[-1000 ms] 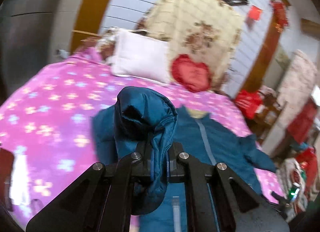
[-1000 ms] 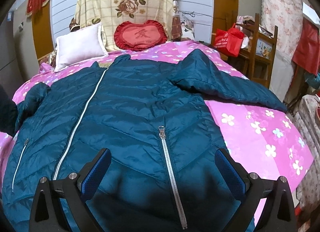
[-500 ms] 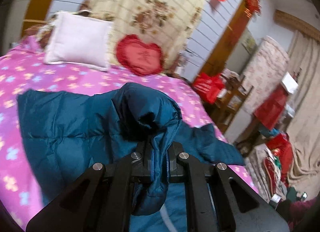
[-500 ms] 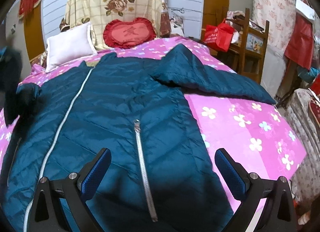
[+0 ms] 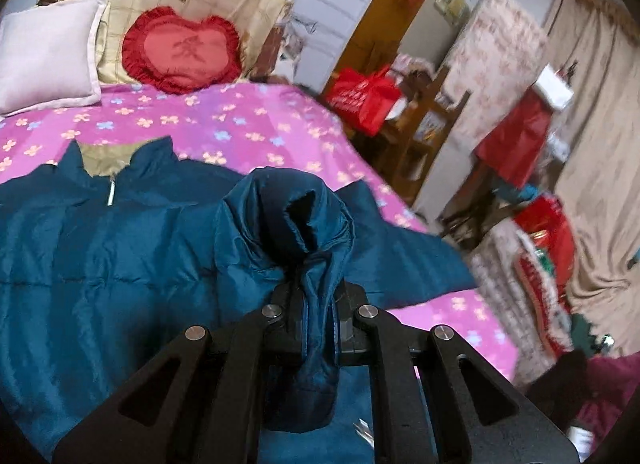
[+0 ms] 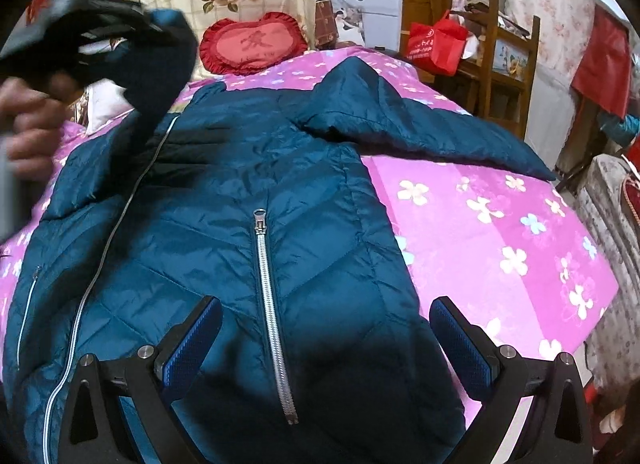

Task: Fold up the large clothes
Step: 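Carry the sleeve with the left gripper across the jacket body and release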

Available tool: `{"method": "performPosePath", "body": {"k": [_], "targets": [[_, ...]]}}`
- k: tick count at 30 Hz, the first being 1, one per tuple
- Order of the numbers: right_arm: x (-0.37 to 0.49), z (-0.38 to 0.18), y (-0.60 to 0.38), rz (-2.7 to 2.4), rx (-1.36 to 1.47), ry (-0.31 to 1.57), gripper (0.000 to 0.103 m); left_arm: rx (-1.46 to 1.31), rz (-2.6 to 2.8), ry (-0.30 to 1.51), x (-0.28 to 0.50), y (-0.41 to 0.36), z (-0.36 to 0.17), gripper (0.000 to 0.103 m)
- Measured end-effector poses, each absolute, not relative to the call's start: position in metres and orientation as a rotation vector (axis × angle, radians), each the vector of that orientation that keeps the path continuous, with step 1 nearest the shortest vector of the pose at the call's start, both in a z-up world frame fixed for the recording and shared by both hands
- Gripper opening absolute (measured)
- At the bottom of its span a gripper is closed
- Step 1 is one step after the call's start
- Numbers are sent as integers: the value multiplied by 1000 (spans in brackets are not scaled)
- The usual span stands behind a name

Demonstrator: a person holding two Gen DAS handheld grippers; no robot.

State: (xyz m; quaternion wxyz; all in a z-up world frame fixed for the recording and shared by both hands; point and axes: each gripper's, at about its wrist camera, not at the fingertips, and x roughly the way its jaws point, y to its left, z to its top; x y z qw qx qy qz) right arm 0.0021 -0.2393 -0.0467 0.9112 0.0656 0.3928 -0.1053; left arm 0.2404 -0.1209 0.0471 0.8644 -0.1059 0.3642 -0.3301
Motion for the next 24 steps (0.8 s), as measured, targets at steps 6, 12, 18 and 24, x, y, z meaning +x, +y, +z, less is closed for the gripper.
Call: {"method": "performPosePath", "body": {"k": [6,12,18,24], "targets": [[-1,-47,-246,-213,146,816,103,-248,-649,861,262,-143,-7,11],[2,-49,-246,-218,143,831,103,-300,-759,931,245,-164,-19,64],[5,-51,-242,-236,124,829,103,-248,-721,873,216,-107,11,65],[21,-34,-226,-197,106,745,103,-114,-300,797,209,32,16,65]]}}
